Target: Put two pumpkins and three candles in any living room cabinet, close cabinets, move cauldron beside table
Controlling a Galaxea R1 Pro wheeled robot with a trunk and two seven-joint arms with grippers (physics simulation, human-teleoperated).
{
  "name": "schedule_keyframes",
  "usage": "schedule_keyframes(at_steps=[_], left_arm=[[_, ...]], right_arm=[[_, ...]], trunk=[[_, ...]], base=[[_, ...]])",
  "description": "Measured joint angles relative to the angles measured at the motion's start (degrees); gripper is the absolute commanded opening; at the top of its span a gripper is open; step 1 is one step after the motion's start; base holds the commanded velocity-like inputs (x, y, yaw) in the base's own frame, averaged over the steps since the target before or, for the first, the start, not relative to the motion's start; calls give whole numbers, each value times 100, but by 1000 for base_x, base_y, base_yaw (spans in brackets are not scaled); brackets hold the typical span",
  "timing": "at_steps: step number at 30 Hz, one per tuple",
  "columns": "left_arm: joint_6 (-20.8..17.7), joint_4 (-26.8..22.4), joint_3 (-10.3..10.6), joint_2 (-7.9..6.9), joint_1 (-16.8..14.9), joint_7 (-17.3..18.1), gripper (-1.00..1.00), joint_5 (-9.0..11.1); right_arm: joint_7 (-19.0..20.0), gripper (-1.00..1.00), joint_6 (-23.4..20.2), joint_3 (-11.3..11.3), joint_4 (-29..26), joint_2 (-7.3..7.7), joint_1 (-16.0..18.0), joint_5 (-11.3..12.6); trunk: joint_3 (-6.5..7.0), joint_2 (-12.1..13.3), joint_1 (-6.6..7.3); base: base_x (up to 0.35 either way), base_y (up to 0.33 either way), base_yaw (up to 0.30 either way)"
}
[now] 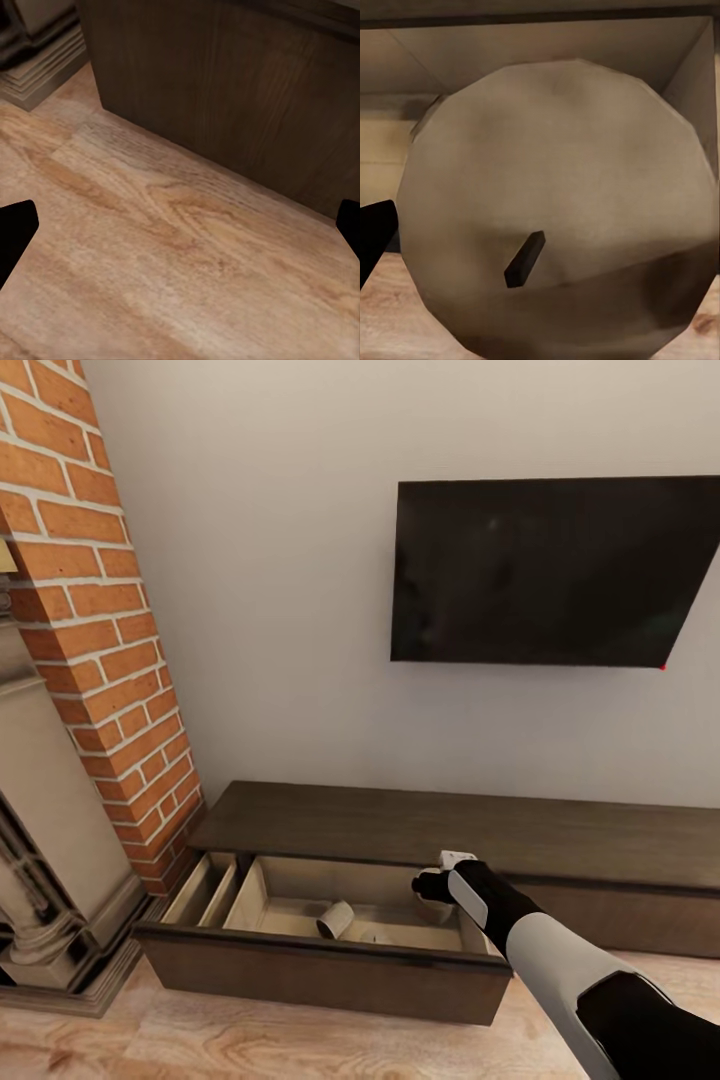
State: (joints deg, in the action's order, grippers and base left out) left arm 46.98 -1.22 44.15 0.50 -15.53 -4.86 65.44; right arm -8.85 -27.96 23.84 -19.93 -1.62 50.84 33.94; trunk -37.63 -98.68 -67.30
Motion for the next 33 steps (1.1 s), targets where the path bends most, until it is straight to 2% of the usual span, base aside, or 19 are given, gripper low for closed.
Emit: schedule_keyframes(at_steps=[12,15,17,20,21,23,24,28,33], left_arm=[[-91,-5,-11,-28,0,18,100,7],[-669,-90,-9,-82,-6,25,100,-8],[-1320,-403,-6,-231,-7,27,100,-14],[-2410,-1472,-49,-667,-8,17,100,-21],[-2957,-2171,-248,-937,-7,-21,100,-29],[-3694,-3165,-701,-1250,-6,-218,100,-37],[-4111,-3689,-968,-1386,-5,-473,100,-45],[-4477,-4174,-1207,-1497,-5,-880,100,-19],[-4379,-3982,-1249,-1505,3,-974,100,-45]], right_arm=[[15,-100,17,-5,-20,1,0,-10],[3,-100,17,4,-15,-6,0,-9],[-1,-100,20,6,-11,-12,0,-7],[-3,-100,20,8,-9,-10,0,-9],[-4,-100,19,8,-13,-9,0,-6],[-4,-100,19,7,-16,-8,0,-7],[-3,-100,18,3,-17,-6,0,-11],[-3,-100,18,0,-17,0,-1,-17],[-4,-100,18,-5,-21,0,0,-20]], trunk=[[-215,-481,-264],[-269,-602,-330],[-305,-682,-373],[-358,-802,-439],[-376,-842,-461],[-412,-922,-505],[-430,-962,-527],[-502,-1123,-615],[-575,-1285,-704]], base=[[0,0,0],[0,0,0],[0,0,0],[0,0,0],[0,0,0],[0,0,0],[0,0,0],[0,0,0],[0,0,0]])
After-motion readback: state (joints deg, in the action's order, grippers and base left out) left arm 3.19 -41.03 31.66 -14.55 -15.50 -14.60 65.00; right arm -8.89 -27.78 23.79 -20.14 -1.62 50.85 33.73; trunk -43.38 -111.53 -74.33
